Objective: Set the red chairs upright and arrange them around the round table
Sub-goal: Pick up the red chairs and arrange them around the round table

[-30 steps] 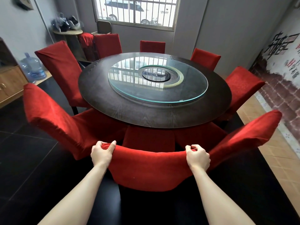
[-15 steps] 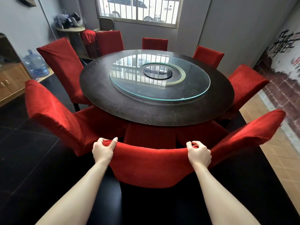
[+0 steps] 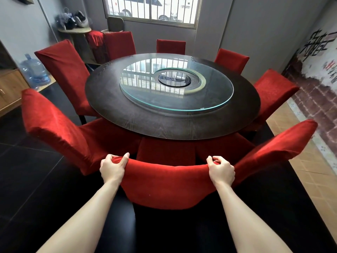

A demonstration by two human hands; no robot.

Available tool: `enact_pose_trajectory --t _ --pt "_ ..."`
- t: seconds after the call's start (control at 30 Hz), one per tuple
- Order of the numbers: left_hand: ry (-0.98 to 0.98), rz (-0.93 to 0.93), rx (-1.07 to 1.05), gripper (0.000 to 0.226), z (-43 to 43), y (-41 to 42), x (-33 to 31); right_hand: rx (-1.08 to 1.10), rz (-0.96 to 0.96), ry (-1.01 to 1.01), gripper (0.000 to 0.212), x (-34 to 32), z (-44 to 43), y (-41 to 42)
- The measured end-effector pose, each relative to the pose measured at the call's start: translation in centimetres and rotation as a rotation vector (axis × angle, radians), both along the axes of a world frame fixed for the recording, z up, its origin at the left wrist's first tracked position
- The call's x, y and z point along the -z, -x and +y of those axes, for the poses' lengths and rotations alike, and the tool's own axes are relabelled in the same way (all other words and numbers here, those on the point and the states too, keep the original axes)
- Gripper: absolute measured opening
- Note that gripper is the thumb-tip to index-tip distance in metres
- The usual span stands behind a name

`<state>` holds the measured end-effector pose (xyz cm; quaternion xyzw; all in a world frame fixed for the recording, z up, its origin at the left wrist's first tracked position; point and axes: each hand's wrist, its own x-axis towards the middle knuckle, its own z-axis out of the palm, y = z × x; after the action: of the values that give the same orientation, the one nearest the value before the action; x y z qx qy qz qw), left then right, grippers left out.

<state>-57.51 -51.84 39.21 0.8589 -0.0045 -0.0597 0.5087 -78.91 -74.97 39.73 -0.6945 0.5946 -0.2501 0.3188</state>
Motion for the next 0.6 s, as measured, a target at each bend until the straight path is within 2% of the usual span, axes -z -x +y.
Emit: enact_pose_trajectory --t 0.6 --pt "0.004 -0.011 0.009 0.044 0.26 -0.07 0.36 0.011 -0.027 -0.018 0.039 0.60 0.08 0.24"
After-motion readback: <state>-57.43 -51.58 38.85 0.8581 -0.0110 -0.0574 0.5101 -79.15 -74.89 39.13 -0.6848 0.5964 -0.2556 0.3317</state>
